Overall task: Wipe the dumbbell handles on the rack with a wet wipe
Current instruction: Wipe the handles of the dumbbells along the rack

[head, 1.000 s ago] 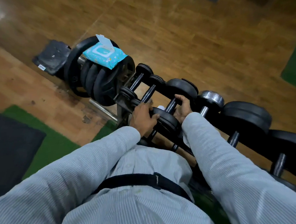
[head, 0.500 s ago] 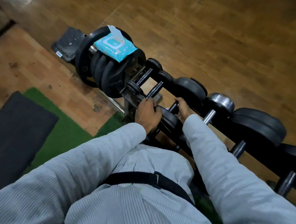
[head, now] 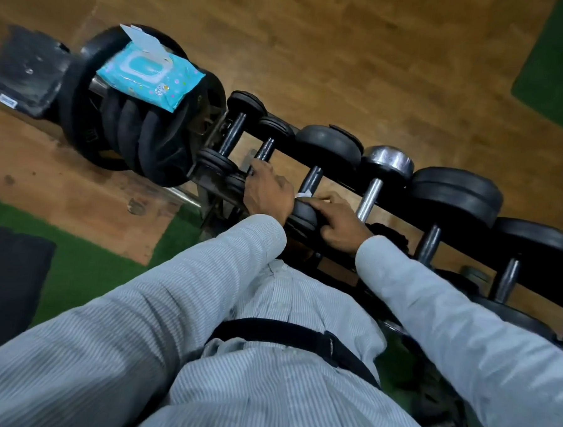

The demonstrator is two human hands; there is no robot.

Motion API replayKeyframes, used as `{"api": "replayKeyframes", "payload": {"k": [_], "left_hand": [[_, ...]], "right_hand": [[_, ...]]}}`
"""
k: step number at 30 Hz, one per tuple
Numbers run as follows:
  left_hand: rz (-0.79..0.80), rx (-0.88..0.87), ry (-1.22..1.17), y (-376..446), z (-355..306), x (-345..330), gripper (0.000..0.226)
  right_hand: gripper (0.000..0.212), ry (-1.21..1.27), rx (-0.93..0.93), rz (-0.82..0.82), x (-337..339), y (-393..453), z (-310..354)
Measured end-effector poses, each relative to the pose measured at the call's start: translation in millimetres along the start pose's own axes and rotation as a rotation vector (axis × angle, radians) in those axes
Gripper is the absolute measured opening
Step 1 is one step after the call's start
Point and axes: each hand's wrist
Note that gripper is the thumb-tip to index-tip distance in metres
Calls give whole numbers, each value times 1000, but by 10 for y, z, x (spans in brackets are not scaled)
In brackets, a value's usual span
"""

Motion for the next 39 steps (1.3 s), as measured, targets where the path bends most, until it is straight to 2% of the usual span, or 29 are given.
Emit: {"api": "replayKeyframes", "payload": {"k": [2, 4, 6, 8, 11, 13, 17, 19, 21, 24, 27, 29, 31, 33, 35, 37, 39], "left_hand": [[-8, -21, -5, 8, 42, -47, 21], [-27, -28, -1, 4, 69, -71, 21], [-47, -26, 15, 12, 86, -82, 23], [-64, -39, 26, 17, 95, -92, 24], [-83, -60, 33, 14, 96, -85, 24], [-91, -63, 31, 18, 109, -84, 24], [-99, -65, 29, 8, 89, -75, 25], [-97, -60, 31, 13, 84, -85, 26], [-96, -57, 41, 20, 81, -88, 25], [-93, -55, 56, 29, 96, -99, 24], [-86, -57, 61, 23, 99, -102, 24], [-83, -52, 51, 29, 104, -102, 24], [-87, -48, 42, 30, 101, -94, 23], [-89, -57, 43, 29, 97, -87, 23], [-82, -58, 46, 30, 94, -82, 23], [-79, -58, 44, 33, 95, -80, 22], [-75, -59, 48, 36, 95, -83, 21]], "right_hand": [[91, -298, 31, 69, 124, 132, 49], [92, -654, 141, 81, 219, 317, 87], [87, -910, 192, 26, 281, 522, 69], [84, -1016, 154, -80, 315, 674, 15], [82, -1048, 102, -143, 315, 726, -8], [90, -951, 119, -128, 314, 697, -46], [103, -725, 339, 96, 320, 517, -172], [105, -679, 367, 138, 280, 426, -212], [105, -763, 331, 50, 234, 427, -245], [108, -878, 113, -224, 185, 514, -305], [115, -920, 46, -265, 106, 519, -327], [107, -755, 88, -337, 64, 505, -324], [96, -324, 53, -381, 43, 465, -256], [94, 105, -68, -332, -60, 475, -228], [89, 431, -166, -272, -171, 529, -146], [67, 791, -229, -236, -210, 620, -66], [39, 1082, -349, -319, -122, 697, 38]]}}
Point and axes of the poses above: each hand's wrist, its own y-axis towards the middle knuckle, its own x-axis out of the back of the hand, z = x × y, and after that the axes turned 6 degrees about -x, right-handed
